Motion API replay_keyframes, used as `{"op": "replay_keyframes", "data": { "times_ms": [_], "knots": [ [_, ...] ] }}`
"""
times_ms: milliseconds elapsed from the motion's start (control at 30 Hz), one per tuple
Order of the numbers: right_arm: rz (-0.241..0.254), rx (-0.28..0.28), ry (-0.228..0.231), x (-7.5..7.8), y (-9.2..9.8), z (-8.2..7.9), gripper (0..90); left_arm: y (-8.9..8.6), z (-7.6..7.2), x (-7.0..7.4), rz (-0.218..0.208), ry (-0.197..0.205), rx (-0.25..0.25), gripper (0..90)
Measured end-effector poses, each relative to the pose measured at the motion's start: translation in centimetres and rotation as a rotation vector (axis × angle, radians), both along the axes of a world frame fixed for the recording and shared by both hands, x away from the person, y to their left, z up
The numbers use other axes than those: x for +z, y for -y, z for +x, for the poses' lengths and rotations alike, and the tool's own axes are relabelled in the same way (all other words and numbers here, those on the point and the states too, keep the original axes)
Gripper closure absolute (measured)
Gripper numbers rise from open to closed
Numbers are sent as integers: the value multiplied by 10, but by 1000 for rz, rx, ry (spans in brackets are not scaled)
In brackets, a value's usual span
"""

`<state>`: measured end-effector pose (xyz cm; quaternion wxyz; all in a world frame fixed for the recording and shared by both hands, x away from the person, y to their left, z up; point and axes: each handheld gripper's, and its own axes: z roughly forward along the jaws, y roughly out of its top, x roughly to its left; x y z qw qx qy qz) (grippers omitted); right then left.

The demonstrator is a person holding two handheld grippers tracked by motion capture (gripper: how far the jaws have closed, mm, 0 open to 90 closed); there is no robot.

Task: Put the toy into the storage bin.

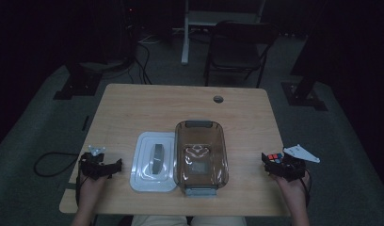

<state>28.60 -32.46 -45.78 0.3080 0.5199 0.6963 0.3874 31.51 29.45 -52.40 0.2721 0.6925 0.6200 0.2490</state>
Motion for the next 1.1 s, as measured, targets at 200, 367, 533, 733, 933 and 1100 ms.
{"op": "replay_keyframes", "data": {
  "times_ms": [200,367,533,733,933,1100],
  "knots": [
    [-11,-35,-31,-13,12,1,117,0,0,0,0,0,0,6],
    [0,-55,-74,-30,18,3,117,0,0,0,1,-1,-1,5],
    [10,-33,-128,-44,19,4,131,0,0,0,0,0,-1,5],
    [22,-22,-180,-56,20,5,155,0,0,0,1,0,-1,5],
    [30,-26,-187,-60,23,0,199,0,0,0,1,-1,-4,5],
    [30,-41,-187,-61,26,-5,221,0,0,0,1,-1,-4,6]
  ]
}}
